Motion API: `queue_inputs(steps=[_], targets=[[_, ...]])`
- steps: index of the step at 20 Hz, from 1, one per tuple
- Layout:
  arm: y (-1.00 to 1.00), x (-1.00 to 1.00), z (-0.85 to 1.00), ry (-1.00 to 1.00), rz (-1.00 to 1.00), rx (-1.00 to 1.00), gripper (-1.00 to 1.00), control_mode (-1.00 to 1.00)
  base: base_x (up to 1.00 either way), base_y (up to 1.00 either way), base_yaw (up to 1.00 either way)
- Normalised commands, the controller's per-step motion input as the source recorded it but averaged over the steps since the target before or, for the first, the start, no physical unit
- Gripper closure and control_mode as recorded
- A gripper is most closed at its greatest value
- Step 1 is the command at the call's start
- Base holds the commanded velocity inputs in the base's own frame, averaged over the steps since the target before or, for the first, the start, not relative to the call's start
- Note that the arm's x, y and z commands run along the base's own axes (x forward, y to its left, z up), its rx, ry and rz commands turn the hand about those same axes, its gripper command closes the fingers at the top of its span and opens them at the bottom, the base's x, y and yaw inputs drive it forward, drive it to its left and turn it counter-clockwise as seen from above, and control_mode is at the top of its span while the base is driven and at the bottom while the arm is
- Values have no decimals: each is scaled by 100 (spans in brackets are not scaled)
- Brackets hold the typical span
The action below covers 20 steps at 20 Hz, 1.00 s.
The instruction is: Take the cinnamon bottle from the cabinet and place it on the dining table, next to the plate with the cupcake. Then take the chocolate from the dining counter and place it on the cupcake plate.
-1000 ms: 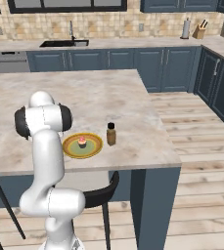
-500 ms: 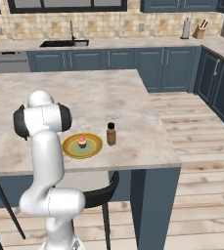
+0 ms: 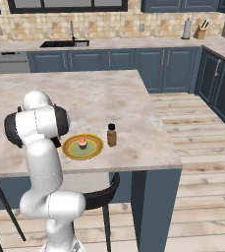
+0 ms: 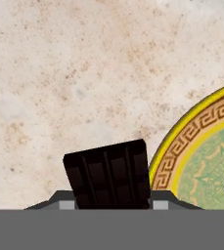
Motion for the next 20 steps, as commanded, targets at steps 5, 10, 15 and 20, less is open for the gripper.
queue_inputs(steps=[5, 10, 15, 20], targets=[[-68, -7, -7, -2, 15, 4, 100, -100, 0, 0, 0], [-46, 10, 2, 7, 5, 9, 100, -100, 0, 0, 0], [-23, 10, 0, 24, 2, 10, 100, -100, 0, 0, 0], [-17, 14, -3, 17, 6, 6, 100, -100, 0, 0, 0]])
